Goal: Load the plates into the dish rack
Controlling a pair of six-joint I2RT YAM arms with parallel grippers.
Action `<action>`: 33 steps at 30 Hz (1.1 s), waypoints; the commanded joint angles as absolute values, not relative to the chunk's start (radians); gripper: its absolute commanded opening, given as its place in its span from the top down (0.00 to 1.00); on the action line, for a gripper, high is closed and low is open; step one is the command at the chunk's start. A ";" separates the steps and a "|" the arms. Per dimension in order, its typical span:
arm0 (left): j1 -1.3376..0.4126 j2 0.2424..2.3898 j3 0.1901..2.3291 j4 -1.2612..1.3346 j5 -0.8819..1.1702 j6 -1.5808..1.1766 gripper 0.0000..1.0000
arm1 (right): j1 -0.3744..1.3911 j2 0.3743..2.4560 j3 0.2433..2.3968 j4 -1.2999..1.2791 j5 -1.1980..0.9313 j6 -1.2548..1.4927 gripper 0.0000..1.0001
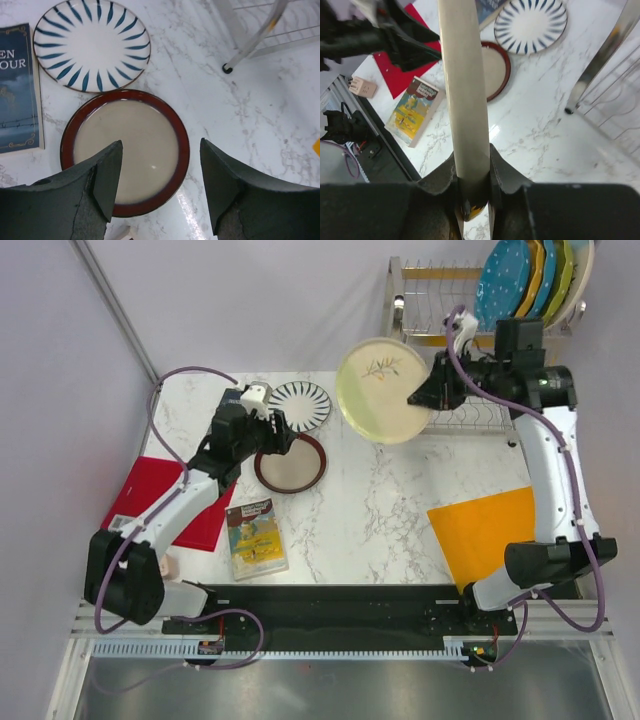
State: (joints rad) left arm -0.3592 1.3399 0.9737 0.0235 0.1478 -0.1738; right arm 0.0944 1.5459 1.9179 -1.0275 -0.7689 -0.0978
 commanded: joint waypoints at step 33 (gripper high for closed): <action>-0.354 1.631 1.112 0.084 0.175 -0.284 0.32 | 0.031 1.769 2.353 -0.227 0.347 -0.089 1.00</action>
